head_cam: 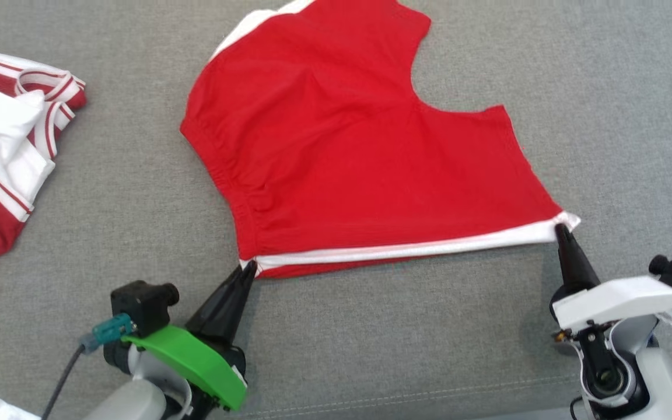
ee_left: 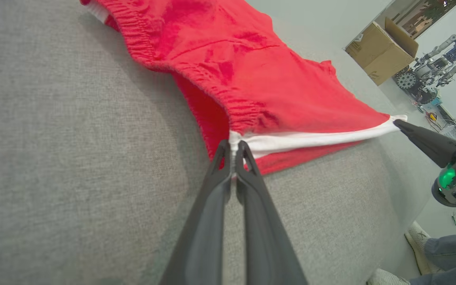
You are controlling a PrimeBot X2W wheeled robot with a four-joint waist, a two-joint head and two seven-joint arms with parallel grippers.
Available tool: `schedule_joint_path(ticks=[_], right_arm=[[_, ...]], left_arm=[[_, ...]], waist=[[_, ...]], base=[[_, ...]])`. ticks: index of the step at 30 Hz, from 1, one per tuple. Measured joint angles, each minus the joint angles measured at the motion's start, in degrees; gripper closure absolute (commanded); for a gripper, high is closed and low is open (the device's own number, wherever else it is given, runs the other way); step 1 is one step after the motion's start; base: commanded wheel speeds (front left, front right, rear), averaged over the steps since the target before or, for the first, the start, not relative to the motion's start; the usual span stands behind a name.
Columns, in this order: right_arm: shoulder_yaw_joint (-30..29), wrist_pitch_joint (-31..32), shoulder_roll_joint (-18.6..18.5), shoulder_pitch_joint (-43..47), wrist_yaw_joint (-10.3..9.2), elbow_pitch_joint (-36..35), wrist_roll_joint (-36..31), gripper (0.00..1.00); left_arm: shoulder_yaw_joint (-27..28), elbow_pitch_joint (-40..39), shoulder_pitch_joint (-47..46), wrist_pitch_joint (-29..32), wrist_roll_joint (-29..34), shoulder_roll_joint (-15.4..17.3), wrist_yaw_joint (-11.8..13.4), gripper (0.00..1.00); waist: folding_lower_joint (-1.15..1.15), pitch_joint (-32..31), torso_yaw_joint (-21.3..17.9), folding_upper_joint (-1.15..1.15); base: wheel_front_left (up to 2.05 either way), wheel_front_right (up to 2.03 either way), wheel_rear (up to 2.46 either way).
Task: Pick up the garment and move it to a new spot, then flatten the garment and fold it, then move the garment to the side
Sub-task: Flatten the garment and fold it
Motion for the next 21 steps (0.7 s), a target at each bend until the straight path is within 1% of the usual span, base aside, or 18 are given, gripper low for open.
schedule_joint_path(ticks=[3, 7, 10, 13, 16, 21], right_arm=[[0.20, -0.23, -0.03, 3.04, -0.02, 1.57, -0.58, 1.00], [0.12, -1.13, -0.83, 5.44, -0.41, 2.75, -2.66, 1.00], [0.92, -1.32, -0.93, 5.88, -0.44, 3.20, -3.77, 1.00], [1.67, -1.65, -1.99, 5.92, -0.44, 4.33, -5.82, 1.00], [2.68, -1.65, -2.91, 5.96, -0.44, 5.25, -7.68, 1.00], [3.75, -1.91, -2.72, 6.03, -0.46, 5.63, -8.17, 1.00]], left_arm=[[-1.33, 1.81, 2.03, -0.42, 0.75, -1.11, 0.14, 1.00], [-1.78, 3.88, 5.00, -0.42, 0.54, -2.64, 0.14, 1.00], [-1.04, 5.46, 5.95, -0.43, 0.55, -2.66, 0.14, 1.00], [-0.14, 6.87, 5.97, -0.46, 0.55, -2.85, 0.03, 1.00], [0.21, 8.15, 5.96, -0.47, 0.68, -3.00, -0.93, 1.00], [0.48, 9.66, 5.89, -0.47, 1.30, -3.39, -2.48, 0.99]], waist=[[0.00, -1.42, 1.11, 0.00], [0.00, -2.92, 2.70, 0.00], [0.00, -4.00, 3.53, 0.00], [0.00, -4.81, 4.06, 0.00], [0.00, -5.40, 4.33, 0.00], [0.00, -5.92, 4.28, 0.00]], base=[[0.00, 0.00, 0.00], [0.00, 0.00, 0.00], [0.00, 0.00, 0.00], [0.00, 0.00, 0.00], [0.00, 0.00, 0.00], [0.00, 0.00, 0.00]])
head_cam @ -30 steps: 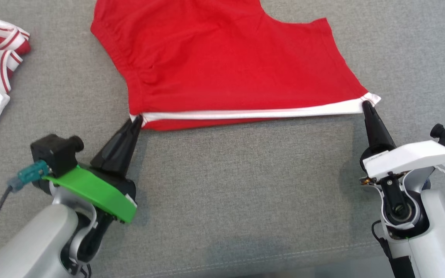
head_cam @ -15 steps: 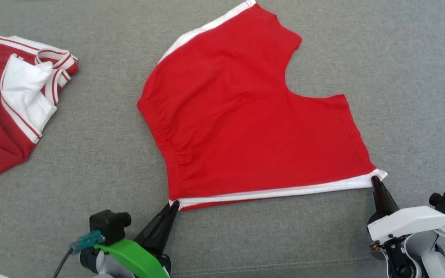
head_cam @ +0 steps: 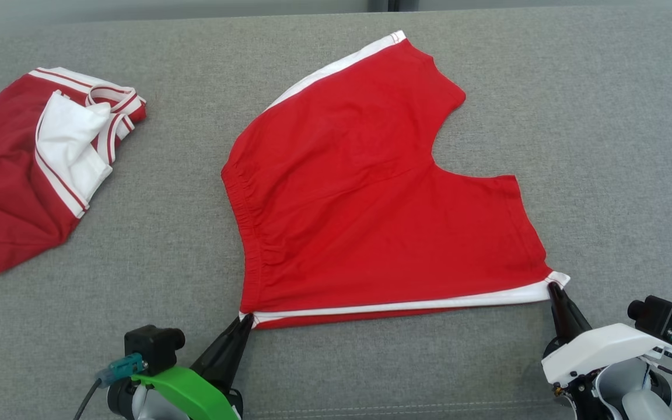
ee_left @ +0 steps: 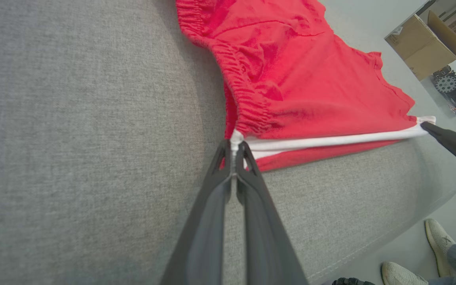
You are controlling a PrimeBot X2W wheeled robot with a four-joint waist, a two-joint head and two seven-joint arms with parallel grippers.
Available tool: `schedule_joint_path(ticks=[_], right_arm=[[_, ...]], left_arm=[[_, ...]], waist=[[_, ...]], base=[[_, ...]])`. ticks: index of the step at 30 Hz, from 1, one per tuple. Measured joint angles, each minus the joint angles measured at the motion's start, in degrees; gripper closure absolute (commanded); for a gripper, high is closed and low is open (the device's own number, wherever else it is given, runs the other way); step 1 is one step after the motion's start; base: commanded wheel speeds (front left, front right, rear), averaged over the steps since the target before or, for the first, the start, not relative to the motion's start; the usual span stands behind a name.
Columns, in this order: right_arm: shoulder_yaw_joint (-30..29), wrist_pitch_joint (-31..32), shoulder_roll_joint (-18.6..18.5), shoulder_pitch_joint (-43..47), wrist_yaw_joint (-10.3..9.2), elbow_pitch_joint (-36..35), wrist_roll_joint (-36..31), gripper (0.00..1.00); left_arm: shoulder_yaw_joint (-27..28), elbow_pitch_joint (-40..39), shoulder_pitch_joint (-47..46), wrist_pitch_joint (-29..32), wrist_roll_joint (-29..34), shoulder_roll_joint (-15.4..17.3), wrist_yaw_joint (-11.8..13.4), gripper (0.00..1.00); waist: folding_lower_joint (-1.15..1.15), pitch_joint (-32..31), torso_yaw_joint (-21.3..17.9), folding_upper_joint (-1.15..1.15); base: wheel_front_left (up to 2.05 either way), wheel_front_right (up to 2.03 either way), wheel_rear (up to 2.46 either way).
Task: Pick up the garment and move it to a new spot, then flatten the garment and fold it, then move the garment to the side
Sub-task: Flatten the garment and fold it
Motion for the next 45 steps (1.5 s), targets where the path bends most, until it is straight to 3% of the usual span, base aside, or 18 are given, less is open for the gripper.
schedule_joint_path(ticks=[1, 3, 4, 5, 6, 7, 8, 17, 21, 28, 45], right_arm=[[0.15, -0.13, -0.03, 0.03, -0.03, -0.01, -0.31, 1.00], [0.53, -0.14, -0.20, 0.05, -0.05, 0.01, -0.90, 0.97], [1.20, -0.04, -0.44, 0.08, -0.05, 0.09, -1.57, 0.60], [1.75, 0.22, -0.55, 0.10, -0.05, 0.30, -1.79, 0.50], [2.03, 0.23, -0.62, 0.18, -0.05, 0.56, -2.14, 0.11], [2.36, 0.23, -0.97, 0.26, -0.05, 0.79, -2.77, 0.00], [2.54, 0.22, -1.43, 0.27, -0.05, 1.00, -3.30, 0.00], [3.57, -1.27, -2.89, 0.24, -0.13, 1.78, -7.39, 0.00], [2.99, -4.22, -5.91, 0.27, -0.55, 0.90, -12.33, 0.00], [3.38, -7.48, -7.83, 2.24, -0.57, -0.47, -17.81, 0.00], [5.54, -7.84, -11.13, 6.56, -0.99, -1.09, -25.72, 0.00]], left_arm=[[-0.03, 0.25, -0.02, -0.01, 0.27, -0.10, -0.40, 0.95], [-0.07, 0.62, -0.02, 0.00, 0.40, -0.22, -0.49, 0.75], [0.07, 1.07, -0.02, -0.01, 0.40, -0.36, -0.57, 0.60], [0.19, 1.63, -0.02, -0.01, 0.40, -0.48, -0.78, 0.53], [0.02, 2.14, -0.02, 0.00, 0.40, -0.58, -1.00, 0.24], [-0.26, 2.57, -0.02, -0.01, 0.57, -0.69, -1.31, 0.09], [-0.34, 3.05, -0.03, -0.01, 0.91, -0.87, -1.53, 0.00], [1.85, 5.33, -0.15, 0.00, 2.48, -1.82, -1.78, 0.00], [6.24, 4.69, -0.06, -0.01, 4.23, -1.68, 0.00, 0.00], [10.16, 0.85, 1.20, -0.02, 9.26, -1.69, 1.33, 0.00], [8.26, -1.78, 9.14, -0.02, 17.14, -1.93, 2.30, 0.00]], waist=[[0.00, -0.04, -0.05, 0.00], [0.00, -0.06, -0.11, 0.00], [0.00, -0.04, -0.22, 0.00], [0.00, -0.02, -0.36, 0.00], [0.00, 0.00, -0.50, 0.00], [0.00, 0.01, -0.58, 0.00], [0.00, 0.01, -0.64, 0.00], [0.00, -0.84, -1.04, 0.00], [0.00, -1.69, -1.28, 0.00], [0.00, -3.60, -1.45, 0.00], [0.00, -5.85, 0.06, 0.00]], base=[[0.00, 0.00, 0.00], [0.00, 0.00, 0.00], [0.00, 0.00, 0.00], [0.00, 0.00, 0.00], [0.00, 0.00, 0.00], [0.00, 0.00, 0.00], [0.00, 0.00, 0.00], [0.00, 0.00, 0.00], [0.00, 0.00, 0.00], [0.00, 0.00, 0.00], [0.00, 0.00, 0.00]])
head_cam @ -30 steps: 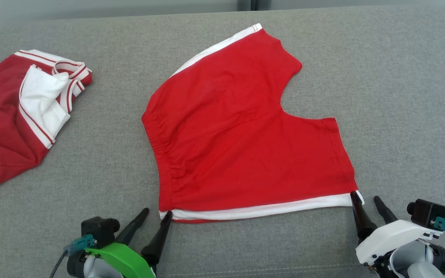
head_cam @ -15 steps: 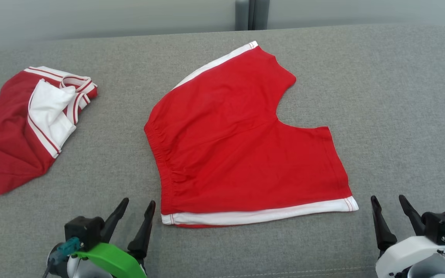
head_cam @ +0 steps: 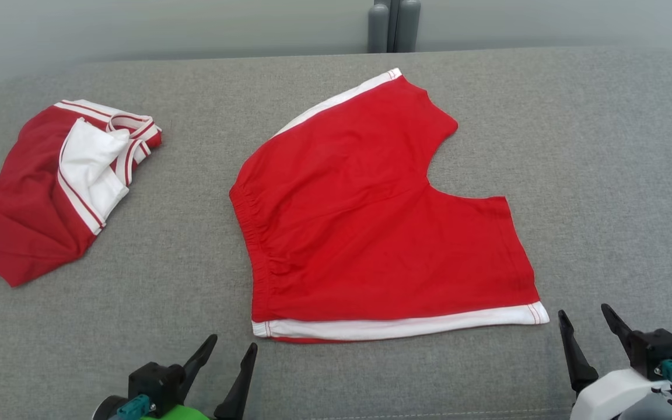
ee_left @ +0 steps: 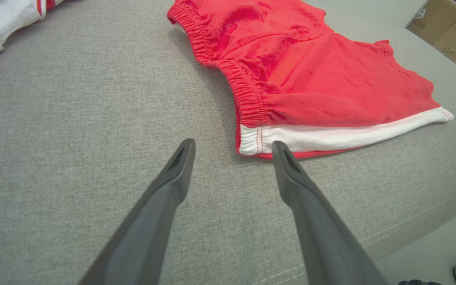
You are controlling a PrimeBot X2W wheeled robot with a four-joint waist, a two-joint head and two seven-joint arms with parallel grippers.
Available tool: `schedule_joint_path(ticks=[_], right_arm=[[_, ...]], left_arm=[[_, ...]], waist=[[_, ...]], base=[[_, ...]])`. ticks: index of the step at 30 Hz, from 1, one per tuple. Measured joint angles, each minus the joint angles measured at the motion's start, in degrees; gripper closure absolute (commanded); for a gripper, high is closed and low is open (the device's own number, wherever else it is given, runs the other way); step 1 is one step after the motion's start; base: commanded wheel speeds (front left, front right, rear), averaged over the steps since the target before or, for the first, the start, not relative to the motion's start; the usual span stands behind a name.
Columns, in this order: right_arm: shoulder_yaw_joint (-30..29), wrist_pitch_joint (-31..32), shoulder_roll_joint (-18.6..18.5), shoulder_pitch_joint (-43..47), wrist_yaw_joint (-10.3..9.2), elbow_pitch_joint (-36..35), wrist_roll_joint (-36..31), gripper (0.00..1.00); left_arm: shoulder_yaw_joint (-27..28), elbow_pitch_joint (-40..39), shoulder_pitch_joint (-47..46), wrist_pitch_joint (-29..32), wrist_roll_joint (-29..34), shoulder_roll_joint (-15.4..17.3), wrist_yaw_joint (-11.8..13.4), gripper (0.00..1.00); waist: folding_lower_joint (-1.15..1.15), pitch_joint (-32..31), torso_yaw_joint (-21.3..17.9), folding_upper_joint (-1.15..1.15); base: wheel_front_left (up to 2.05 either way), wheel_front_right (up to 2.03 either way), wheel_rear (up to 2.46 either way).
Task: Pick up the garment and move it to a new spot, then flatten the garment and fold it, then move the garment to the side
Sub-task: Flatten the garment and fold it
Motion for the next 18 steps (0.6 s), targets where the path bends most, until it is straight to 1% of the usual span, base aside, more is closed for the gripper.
schedule_joint_path(ticks=[6, 7, 10, 12, 13, 17, 18], right_arm=[[2.15, 2.13, 0.23, -3.09, 0.14, 1.44, -0.10, 0.00], [2.99, 2.88, 0.73, -3.92, 0.68, 2.58, -0.04, 0.03], [3.49, 3.46, 1.46, -4.45, 0.99, 4.21, 0.20, 0.11], [3.57, 3.50, 2.29, -4.56, 1.02, 5.25, 0.21, 0.11], [3.71, 3.52, 2.61, -4.64, 1.03, 5.67, 0.23, 0.13], [4.05, 3.52, 2.97, -5.73, 1.27, 6.99, 0.23, 0.14], [4.10, 3.52, 3.13, -6.12, 1.29, 7.19, 0.23, 0.16]], left_arm=[[-0.52, 0.11, -0.32, 0.00, 0.80, -0.88, 0.00, 0.00], [-0.55, 0.57, -0.57, 0.00, 0.80, -0.89, 0.00, 0.00], [-0.70, 1.48, -1.22, 0.00, 0.89, -1.10, 0.00, 0.00], [-0.69, 1.71, -1.63, 0.00, 0.90, -1.42, 0.00, 0.00], [-0.74, 1.89, -1.66, 0.00, 0.90, -1.68, -0.01, 0.00], [-0.93, 2.64, -1.70, 0.00, 0.98, -2.78, -0.01, 0.00], [-0.93, 2.89, -1.75, 0.00, 1.15, -2.82, -0.02, 0.00]], waist=[[0.00, 1.86, 0.22, 0.00], [0.00, 2.50, 0.18, 0.00], [0.00, 3.31, 0.07, 0.00], [0.00, 3.69, 0.03, 0.00], [0.00, 3.80, 0.02, 0.00], [0.00, 3.99, -0.06, 0.00], [0.00, 4.03, -0.09, 0.00]], base=[[0.00, 0.00, 0.00], [0.00, 0.00, 0.00], [0.00, 0.00, 0.00], [0.00, 0.00, 0.00], [0.00, 0.00, 0.00], [0.00, 0.00, 0.00], [0.00, 0.00, 0.00]])
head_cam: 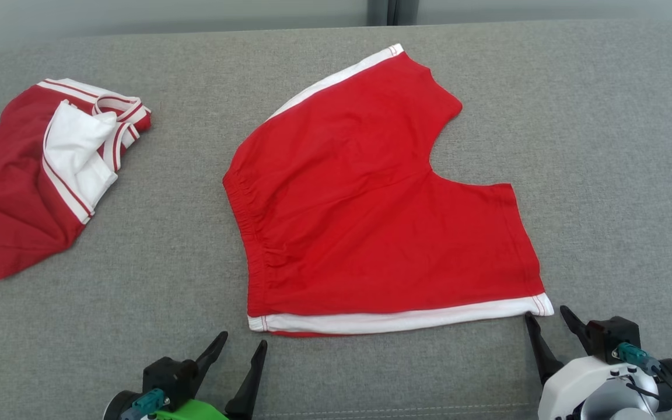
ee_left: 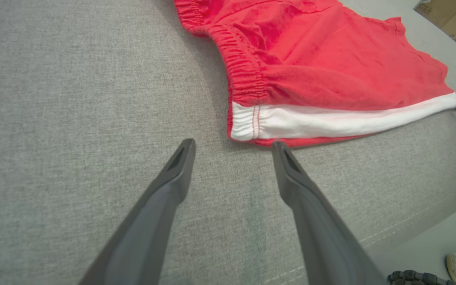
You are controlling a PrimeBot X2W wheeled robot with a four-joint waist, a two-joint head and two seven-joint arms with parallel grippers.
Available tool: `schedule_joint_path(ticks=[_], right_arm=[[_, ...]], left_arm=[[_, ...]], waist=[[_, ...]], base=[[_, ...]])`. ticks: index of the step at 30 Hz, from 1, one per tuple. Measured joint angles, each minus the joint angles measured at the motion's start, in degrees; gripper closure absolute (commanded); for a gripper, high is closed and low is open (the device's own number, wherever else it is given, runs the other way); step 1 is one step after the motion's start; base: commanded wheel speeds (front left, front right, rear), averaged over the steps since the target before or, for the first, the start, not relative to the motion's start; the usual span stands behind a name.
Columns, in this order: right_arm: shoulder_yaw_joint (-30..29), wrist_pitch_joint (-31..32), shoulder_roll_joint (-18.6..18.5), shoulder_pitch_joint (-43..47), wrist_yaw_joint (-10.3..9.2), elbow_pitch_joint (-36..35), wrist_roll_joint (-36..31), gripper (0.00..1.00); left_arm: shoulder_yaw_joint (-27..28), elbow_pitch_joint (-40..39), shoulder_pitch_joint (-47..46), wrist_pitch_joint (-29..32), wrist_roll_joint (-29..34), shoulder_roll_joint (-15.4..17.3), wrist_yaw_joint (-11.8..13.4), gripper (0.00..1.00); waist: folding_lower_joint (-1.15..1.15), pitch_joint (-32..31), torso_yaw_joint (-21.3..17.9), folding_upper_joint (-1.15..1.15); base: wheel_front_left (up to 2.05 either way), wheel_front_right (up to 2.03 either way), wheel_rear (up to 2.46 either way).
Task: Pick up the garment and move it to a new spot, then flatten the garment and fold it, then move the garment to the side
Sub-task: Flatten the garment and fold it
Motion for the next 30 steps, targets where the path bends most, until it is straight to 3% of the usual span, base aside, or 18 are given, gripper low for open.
schedule_joint_path(ticks=[5, 9, 11, 12, 15, 17, 25, 26, 27, 28, 30], right_arm=[[0.55, 0.00, 0.52, -1.55, 0.24, 1.15, -0.02, 0.16], [0.71, 0.00, 0.62, -2.24, 0.74, 2.24, -0.02, 0.29], [0.83, 0.00, 0.65, -2.63, 0.82, 2.81, -0.02, 0.51], [0.91, 0.00, 0.68, -2.96, 1.09, 3.08, -0.02, 0.55], [1.07, 0.00, 1.00, -3.46, 1.27, 3.70, 0.00, 0.81], [1.20, 0.00, 1.11, -3.70, 1.57, 4.09, 0.00, 0.91], [1.34, -0.09, 1.23, -4.42, 2.20, 5.57, 0.40, 0.98], [1.34, -0.09, 1.23, -4.46, 2.26, 5.72, 0.49, 0.98], [1.37, -0.09, 1.29, -4.57, 2.26, 5.89, 0.51, 0.98], [1.37, -0.09, 1.29, -4.57, 2.26, 5.89, 0.51, 0.98], [1.46, -0.09, 1.43, -4.80, 2.27, 6.24, 0.51, 0.98]], left_arm=[[-0.21, 0.66, -0.58, 0.00, 0.10, -0.29, -0.35, 0.00], [-0.85, 1.05, -1.08, 0.00, 0.24, -1.04, -1.07, 0.00], [-1.34, 1.42, -1.13, 0.00, 0.24, -1.43, -1.19, 0.00], [-1.44, 1.65, -1.17, 0.00, 0.24, -1.58, -1.21, 0.00], [-1.57, 2.41, -1.25, 0.00, 0.24, -1.65, -1.67, 0.00], [-1.47, 2.56, -1.31, 0.00, 0.25, -1.70, -1.67, 0.00], [-0.25, 2.50, -3.64, 0.00, 1.05, -2.58, -2.26, 0.00], [-0.70, 2.68, -3.71, 0.00, 1.34, -2.59, -2.69, 0.06], [-1.23, 2.87, -3.75, 0.00, 1.49, -2.60, -2.92, 0.29], [-1.23, 2.87, -3.75, 0.00, 1.49, -2.60, -2.92, 0.40], [-1.81, 3.57, -3.76, 0.00, 1.67, -2.69, -3.26, 0.40]], waist=[[0.00, 0.18, -0.13, 0.00], [0.00, 0.29, -0.16, 0.00], [0.00, 0.34, -0.15, 0.00], [0.00, 0.35, -0.15, 0.00], [0.00, 0.37, -0.14, 0.00], [0.00, 0.34, -0.14, 0.00], [0.00, 0.01, -0.20, 0.00], [0.00, -0.03, -0.21, 0.00], [0.00, -0.08, -0.23, 0.00], [0.00, -0.08, -0.23, 0.00], [0.00, -0.16, -0.31, 0.00]], base=[[0.00, 0.00, 0.00], [0.00, 0.00, 0.00], [0.00, 0.00, 0.00], [0.00, 0.00, 0.00], [0.00, 0.00, 0.00], [0.00, 0.00, 0.00], [0.00, 0.00, 0.00], [0.00, 0.00, 0.00], [0.00, 0.00, 0.00], [0.00, 0.00, 0.00], [0.00, 0.00, 0.00]])
